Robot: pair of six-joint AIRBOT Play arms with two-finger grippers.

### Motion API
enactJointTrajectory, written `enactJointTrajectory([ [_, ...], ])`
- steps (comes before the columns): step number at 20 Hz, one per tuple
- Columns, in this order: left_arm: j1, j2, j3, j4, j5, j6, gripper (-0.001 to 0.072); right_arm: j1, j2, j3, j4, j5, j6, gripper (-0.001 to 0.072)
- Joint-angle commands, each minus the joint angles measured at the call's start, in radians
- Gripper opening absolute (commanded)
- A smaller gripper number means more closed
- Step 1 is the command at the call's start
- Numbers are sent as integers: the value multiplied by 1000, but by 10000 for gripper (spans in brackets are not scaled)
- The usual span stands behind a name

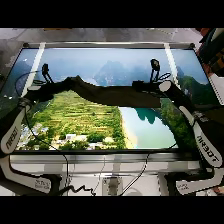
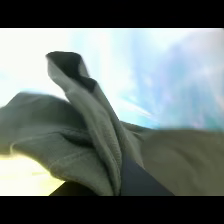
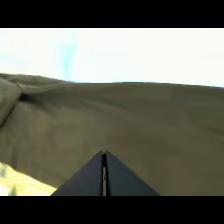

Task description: Fold the clothes and pants, and hang the long-sleeved shirts on hangers.

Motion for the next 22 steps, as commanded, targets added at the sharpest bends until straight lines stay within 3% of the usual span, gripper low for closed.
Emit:
enactJointTrajectory([
  [1, -1, 173, 22, 234, -162, -98, 17, 113, -50, 26, 6, -55, 29, 9],
  [5, -3, 348, 22, 246, -362, -143, 17, 274, -159, 130, 87, -76, 33, 9],
  [13, -9, 425, 20, 245, -378, -200, 17, 506, -306, 280, 143, -163, 104, 11],
  [17, -96, 352, 18, 244, -335, -200, 18, 413, -273, 280, -18, -18, 104, 12],
  [20, -245, 250, 18, 217, -201, -199, 17, 240, -215, 279, -154, 175, 104, 12],
  [22, -366, 166, 18, 120, -67, -198, 17, 86, -163, 279, -250, 306, 104, 12],
])
